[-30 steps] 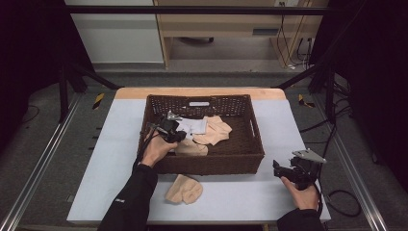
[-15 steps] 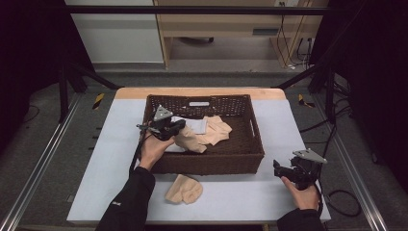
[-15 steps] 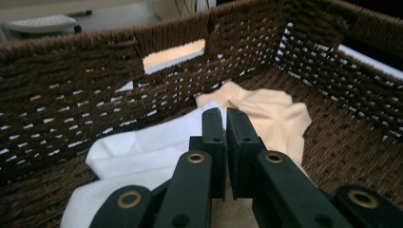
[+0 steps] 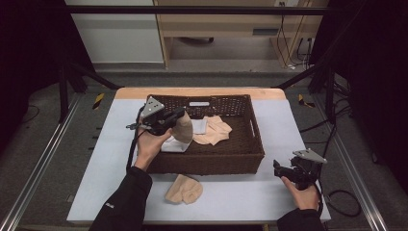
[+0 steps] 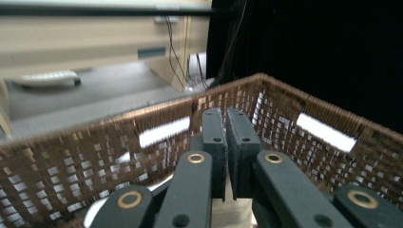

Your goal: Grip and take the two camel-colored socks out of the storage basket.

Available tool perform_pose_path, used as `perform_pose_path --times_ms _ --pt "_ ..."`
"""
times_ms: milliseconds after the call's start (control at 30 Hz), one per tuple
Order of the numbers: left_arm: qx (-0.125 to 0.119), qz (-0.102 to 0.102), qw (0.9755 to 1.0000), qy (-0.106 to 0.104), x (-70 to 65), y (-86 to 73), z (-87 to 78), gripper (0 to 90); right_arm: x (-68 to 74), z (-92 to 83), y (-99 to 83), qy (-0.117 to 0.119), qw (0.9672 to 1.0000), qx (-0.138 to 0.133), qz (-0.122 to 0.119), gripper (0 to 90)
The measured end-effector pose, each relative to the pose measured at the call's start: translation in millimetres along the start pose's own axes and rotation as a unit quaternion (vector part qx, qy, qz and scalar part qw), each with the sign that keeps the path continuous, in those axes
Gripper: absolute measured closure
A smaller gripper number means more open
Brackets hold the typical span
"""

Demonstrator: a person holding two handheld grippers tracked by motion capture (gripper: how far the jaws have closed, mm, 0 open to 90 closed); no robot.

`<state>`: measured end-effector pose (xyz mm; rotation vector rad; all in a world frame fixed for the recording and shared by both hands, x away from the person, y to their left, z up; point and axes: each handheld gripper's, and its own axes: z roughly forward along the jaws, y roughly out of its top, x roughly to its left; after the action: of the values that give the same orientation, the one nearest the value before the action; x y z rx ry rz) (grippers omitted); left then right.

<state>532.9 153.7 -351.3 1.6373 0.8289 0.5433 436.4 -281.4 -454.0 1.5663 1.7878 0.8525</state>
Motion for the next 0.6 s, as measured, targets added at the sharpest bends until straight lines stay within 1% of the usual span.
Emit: perform_pose_path --times_ms 133,300,433,600 --pt "-0.019 0.009 0.9998 0.004 -5.5 13.1 -10.9 86.9 0.0 0.1 0.2 0.000 1.0000 0.000 -0.001 7.1" --pt "-0.040 0.004 0.9992 0.004 -9.2 26.7 -23.9 86.9 0.0 -0.1 0.1 0.000 1.0000 0.001 0.000 7.0" --pt "-0.051 0.007 0.9987 -0.002 -15.8 35.3 -35.3 86.9 -0.4 -0.4 0.2 0.000 1.0000 0.000 0.000 7.1" --pt "-0.072 0.013 0.9972 -0.016 -27.3 49.4 -53.1 87.0 -0.1 -0.6 0.3 -0.001 1.0000 0.001 0.002 7.1"
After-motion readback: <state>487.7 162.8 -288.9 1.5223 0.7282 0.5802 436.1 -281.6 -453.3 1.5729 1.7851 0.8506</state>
